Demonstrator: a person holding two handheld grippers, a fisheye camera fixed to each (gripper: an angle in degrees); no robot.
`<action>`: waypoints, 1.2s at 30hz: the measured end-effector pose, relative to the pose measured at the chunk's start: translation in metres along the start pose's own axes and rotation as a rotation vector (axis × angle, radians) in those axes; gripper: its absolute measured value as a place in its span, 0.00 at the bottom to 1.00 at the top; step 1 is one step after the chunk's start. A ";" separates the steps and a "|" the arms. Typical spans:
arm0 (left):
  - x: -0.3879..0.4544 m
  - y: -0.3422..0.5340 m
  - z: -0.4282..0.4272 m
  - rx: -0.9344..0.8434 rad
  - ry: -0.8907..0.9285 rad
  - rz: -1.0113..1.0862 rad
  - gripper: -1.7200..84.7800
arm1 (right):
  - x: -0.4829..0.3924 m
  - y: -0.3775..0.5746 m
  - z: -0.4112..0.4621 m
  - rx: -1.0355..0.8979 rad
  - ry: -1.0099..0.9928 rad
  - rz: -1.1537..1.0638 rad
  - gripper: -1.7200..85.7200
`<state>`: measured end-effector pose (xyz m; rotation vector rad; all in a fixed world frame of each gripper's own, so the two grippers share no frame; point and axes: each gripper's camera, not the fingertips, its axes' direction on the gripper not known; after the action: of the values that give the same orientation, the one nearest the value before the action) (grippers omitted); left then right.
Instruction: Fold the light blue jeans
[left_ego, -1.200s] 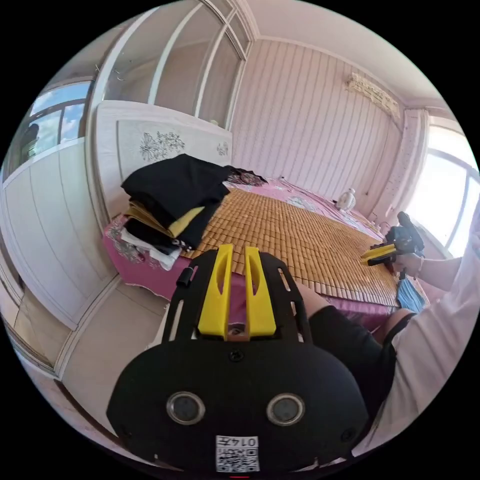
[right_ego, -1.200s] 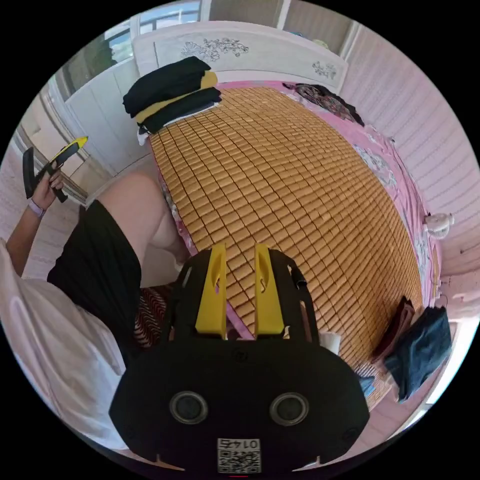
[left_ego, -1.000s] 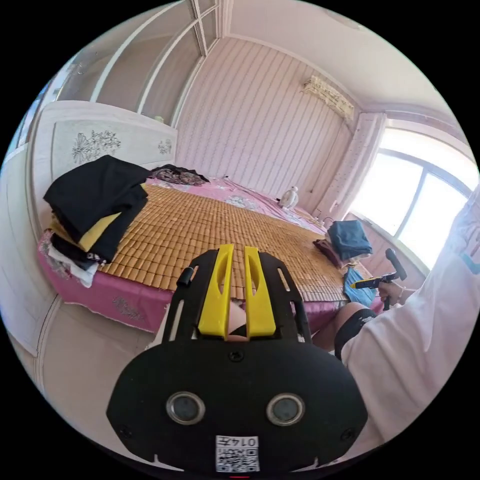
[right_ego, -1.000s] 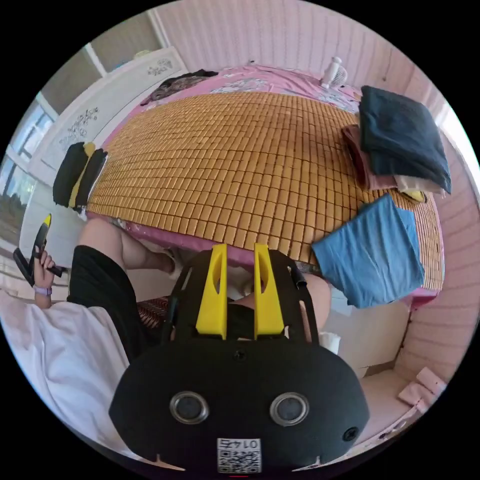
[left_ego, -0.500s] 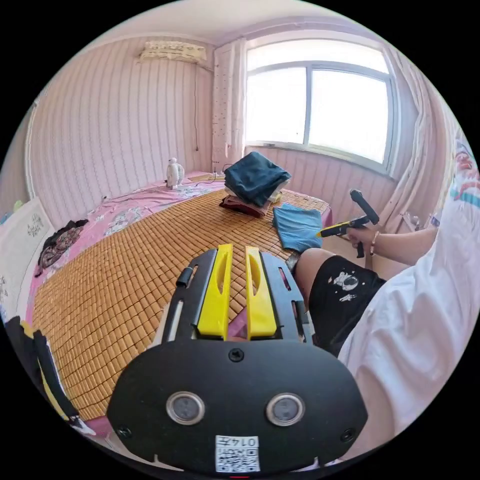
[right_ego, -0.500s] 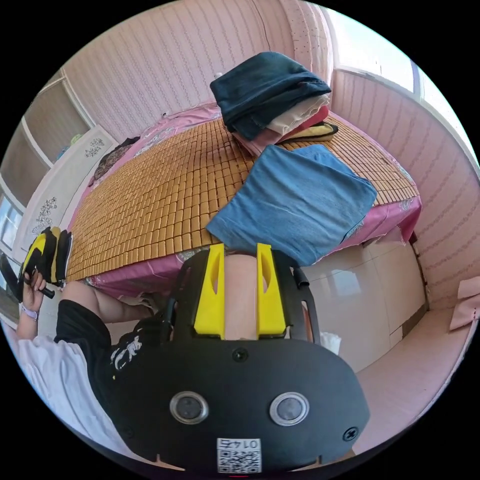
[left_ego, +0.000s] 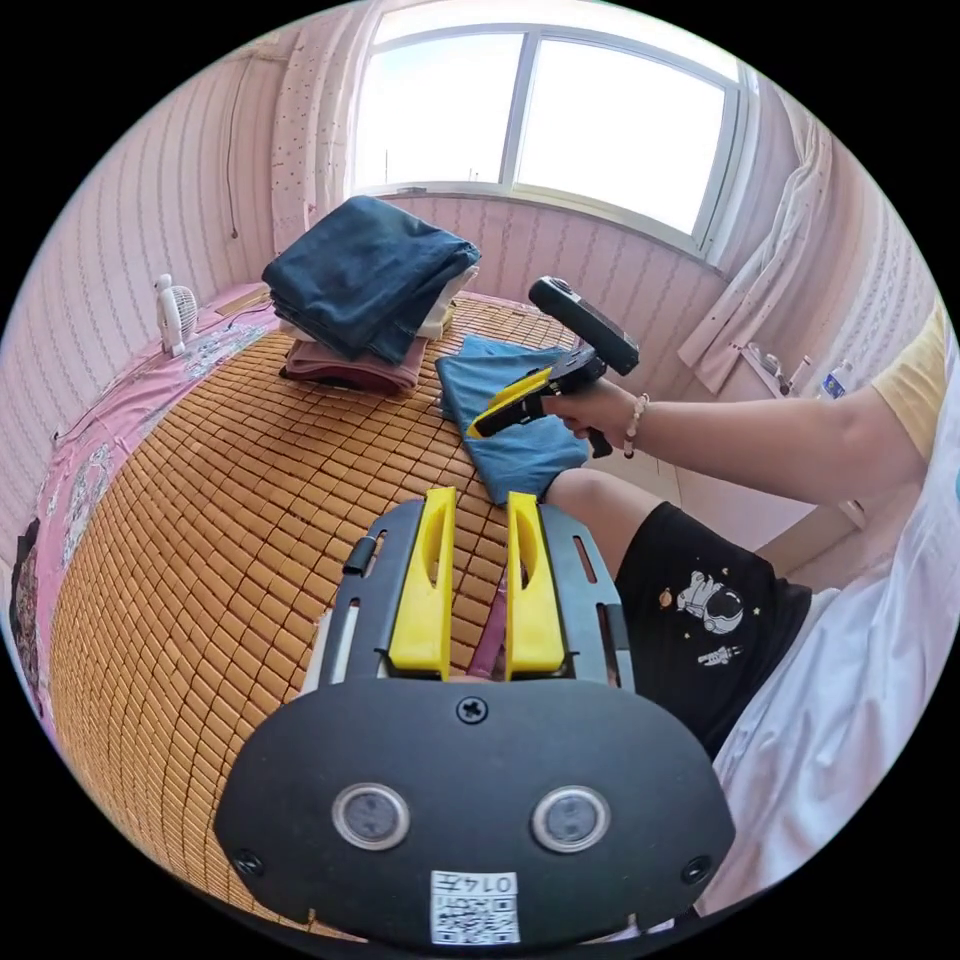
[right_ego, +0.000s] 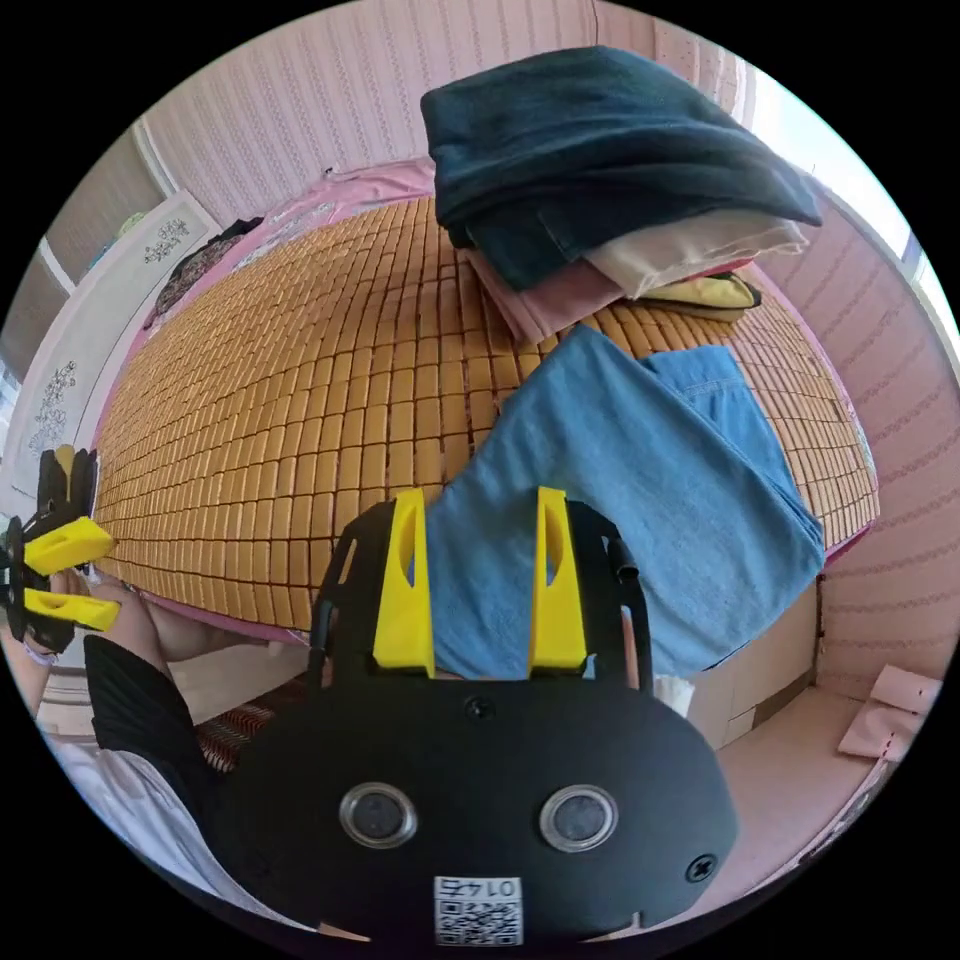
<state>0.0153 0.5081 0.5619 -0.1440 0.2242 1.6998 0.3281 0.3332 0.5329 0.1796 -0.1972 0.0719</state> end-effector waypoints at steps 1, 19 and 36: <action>-0.004 -0.009 0.008 -0.008 0.005 0.001 0.12 | 0.004 -0.004 0.005 -0.014 0.014 -0.035 0.17; -0.075 -0.216 0.239 -0.277 0.142 -0.073 0.06 | 0.105 -0.016 -0.031 0.193 -0.148 0.112 0.07; -0.084 -0.023 0.097 -0.743 -0.307 -0.103 0.01 | -0.032 -0.057 -0.031 -0.028 -0.200 -0.187 0.07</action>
<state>0.0536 0.4530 0.6738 -0.4288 -0.6420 1.6054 0.3079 0.2816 0.4872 0.1763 -0.3797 -0.1349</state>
